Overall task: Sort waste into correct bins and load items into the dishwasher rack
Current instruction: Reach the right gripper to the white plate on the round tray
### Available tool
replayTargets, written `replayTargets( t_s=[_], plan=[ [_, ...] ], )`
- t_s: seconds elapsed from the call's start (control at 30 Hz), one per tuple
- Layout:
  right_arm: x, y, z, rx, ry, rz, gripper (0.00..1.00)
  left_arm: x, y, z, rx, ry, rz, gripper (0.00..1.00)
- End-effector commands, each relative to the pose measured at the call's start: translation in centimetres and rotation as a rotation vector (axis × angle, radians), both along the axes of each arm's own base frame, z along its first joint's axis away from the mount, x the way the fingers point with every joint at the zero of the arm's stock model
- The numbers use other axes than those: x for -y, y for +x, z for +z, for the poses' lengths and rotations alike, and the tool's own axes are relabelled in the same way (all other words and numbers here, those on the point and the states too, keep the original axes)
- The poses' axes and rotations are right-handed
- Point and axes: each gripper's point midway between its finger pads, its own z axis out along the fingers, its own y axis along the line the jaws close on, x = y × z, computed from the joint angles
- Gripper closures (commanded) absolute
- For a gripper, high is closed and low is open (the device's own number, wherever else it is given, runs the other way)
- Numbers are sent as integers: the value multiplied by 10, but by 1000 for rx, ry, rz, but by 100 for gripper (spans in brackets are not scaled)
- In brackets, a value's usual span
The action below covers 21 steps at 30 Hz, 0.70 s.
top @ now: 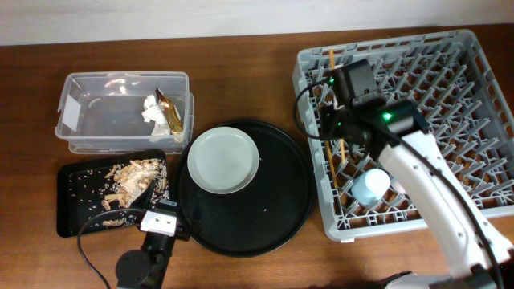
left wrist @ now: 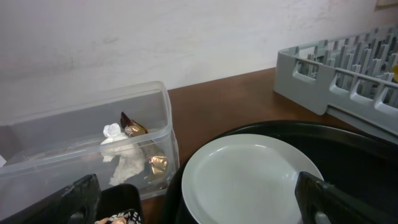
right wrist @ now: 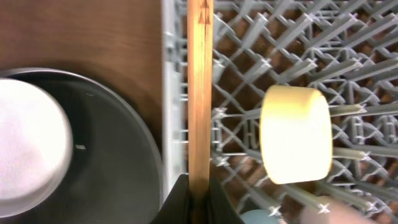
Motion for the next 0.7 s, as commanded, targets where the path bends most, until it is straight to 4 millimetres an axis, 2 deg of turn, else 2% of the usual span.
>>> replayTargets(
  t_s=[0.0, 0.1, 0.17, 0.2, 0.27, 0.33, 0.43, 0.5, 0.53, 0.67],
  plan=[
    [2, -3, -49, -147, -71, 85, 92, 0, 0, -1, 5, 15, -4, 1],
    [-3, -6, -67, -211, -72, 99, 86, 0, 0, -1, 5, 15, -4, 1],
    [-13, -13, -62, -223, -27, 112, 71, 0, 0, -1, 5, 15, -4, 1],
    [-16, -14, -58, -221, -12, 109, 71, 0, 0, -1, 5, 15, -4, 1],
    [-36, -19, -43, -201, 55, 159, 69, 0, 0, -1, 5, 15, -4, 1],
    [-64, -29, -29, -178, 136, 217, 63, 0, 0, -1, 5, 15, -4, 1],
    [-96, -44, -25, -198, 232, 145, 61, 0, 0, -1, 5, 15, -4, 1],
    [-114, -52, -34, -235, 273, 73, 60, 0, 0, -1, 5, 15, -4, 0],
    [-131, -61, -48, -275, 306, 4, 56, 0, 0, -1, 5, 15, -4, 1],
    [-163, -69, -83, -325, 333, -60, 48, 0, 0, -1, 5, 15, -4, 1]
  ],
)
